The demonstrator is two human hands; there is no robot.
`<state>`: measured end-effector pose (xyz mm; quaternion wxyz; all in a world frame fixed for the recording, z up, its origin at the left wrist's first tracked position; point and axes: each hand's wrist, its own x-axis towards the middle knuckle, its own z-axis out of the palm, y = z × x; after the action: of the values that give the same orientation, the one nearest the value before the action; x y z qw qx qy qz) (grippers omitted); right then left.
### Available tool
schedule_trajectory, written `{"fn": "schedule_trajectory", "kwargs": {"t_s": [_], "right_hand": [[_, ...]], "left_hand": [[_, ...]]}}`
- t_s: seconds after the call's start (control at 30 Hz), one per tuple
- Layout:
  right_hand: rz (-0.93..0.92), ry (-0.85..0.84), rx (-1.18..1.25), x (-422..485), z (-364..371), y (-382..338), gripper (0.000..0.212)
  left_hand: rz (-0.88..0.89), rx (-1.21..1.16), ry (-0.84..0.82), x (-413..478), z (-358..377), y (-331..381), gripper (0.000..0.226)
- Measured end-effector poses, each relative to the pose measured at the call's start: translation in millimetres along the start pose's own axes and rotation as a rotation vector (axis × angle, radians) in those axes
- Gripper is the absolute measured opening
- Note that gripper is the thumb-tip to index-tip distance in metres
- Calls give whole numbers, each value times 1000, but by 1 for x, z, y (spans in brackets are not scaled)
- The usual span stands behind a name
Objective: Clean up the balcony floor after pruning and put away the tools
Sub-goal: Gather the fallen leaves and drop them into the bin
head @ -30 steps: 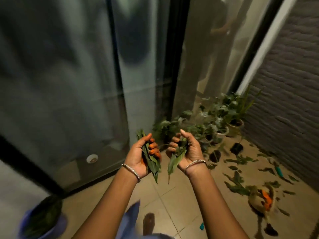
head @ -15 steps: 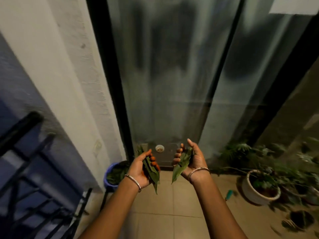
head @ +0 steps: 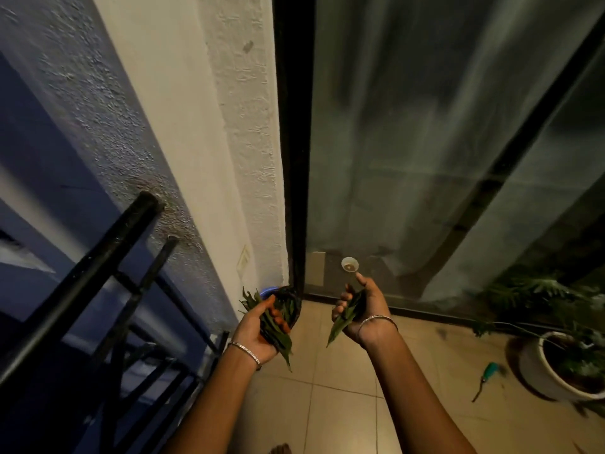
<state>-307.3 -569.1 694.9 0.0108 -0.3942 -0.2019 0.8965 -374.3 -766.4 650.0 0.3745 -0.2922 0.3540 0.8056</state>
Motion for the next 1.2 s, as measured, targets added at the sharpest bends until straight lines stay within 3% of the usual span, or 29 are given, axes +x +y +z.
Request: {"fn": "schedule_trajectory", "kwargs": {"t_s": [0.4, 0.63, 1.0, 1.1, 1.2], "right_hand": [[116, 241, -3, 140, 14, 55, 4], [240, 342, -190, 273, -13, 79, 27], [296, 377, -294, 509, -33, 129, 15], [317, 340, -346, 550, -31, 146, 20], [371, 280, -393, 577, -38, 155, 58]], "left_hand": [[-55, 27, 186, 108, -47, 55, 19], [-94, 22, 260, 238, -84, 65, 17], [-175, 187, 326, 439, -168, 51, 25], [-151, 200, 328, 479, -183, 49, 32], [-115, 209, 297, 513, -198, 52, 49]]}}
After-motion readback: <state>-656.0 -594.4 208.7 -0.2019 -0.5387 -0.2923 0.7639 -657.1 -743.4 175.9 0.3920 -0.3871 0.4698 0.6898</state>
